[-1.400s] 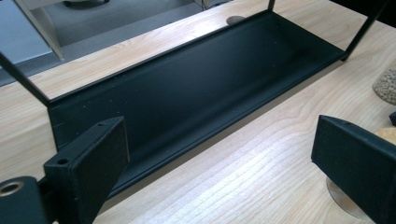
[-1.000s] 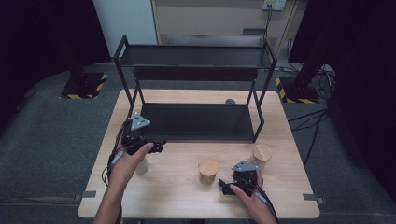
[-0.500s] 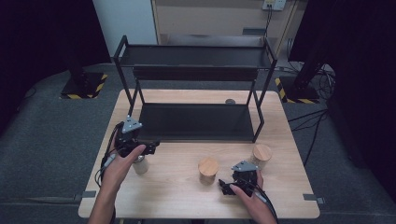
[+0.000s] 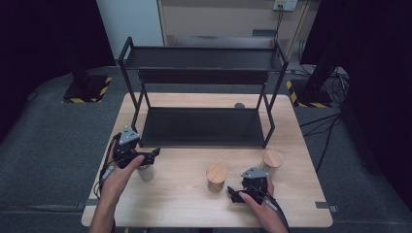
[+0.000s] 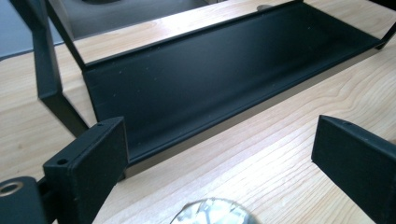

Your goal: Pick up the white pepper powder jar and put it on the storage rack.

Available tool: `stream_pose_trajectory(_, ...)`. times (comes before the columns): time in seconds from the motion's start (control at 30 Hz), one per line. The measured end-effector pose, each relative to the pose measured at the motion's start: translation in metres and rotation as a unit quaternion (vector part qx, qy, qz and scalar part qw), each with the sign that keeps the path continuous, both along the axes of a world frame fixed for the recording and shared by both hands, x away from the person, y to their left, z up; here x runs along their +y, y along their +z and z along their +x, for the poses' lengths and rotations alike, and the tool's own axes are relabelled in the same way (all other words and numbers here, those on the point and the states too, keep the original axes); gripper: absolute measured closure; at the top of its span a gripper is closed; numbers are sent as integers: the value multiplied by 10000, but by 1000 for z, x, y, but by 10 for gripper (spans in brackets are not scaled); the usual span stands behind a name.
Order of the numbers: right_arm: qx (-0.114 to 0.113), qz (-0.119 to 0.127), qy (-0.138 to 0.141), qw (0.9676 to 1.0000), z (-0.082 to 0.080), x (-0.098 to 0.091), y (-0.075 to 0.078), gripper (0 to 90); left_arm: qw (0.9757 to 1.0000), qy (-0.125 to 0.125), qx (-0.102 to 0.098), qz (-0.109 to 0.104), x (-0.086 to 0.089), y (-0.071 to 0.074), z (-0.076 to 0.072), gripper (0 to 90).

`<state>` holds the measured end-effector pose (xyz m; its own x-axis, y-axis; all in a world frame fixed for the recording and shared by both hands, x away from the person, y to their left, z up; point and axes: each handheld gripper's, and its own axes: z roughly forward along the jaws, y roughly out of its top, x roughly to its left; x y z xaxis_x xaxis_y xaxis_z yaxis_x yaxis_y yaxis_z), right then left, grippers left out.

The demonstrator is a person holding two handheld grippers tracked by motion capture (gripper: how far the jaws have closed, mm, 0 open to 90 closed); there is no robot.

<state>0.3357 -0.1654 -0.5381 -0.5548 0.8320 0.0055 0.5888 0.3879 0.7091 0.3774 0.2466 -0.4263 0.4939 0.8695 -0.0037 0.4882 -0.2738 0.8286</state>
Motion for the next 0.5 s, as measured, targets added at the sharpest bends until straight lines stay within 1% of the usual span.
stream_pose_trajectory(0.1, -1, -1, 1, 10000, 0, 0, 0, 7, 9999, -2, -81, -81, 4, -5, -1, 27)
stream_pose_trajectory(0.2, -1, -1, 0, 10000, 0, 0, 0, 7, 9999, -12, -131, 32, 6, -9, -3, 27)
stream_pose_trajectory(0.33, -1, -1, 1, 10000, 0, 0, 0, 7, 9999, -75, -137, -14, 7, -17, -7, 25)
stream_pose_trajectory(0.4, -1, -1, 1, 10000, 0, 0, 0, 7, 9999, -70, -132, 52, 8, -21, -9, 25)
stream_pose_trajectory(0.5, -2, -1, 1, 10000, 0, 0, 0, 7, 9999, -57, -132, 46, 10, -27, -11, 26)
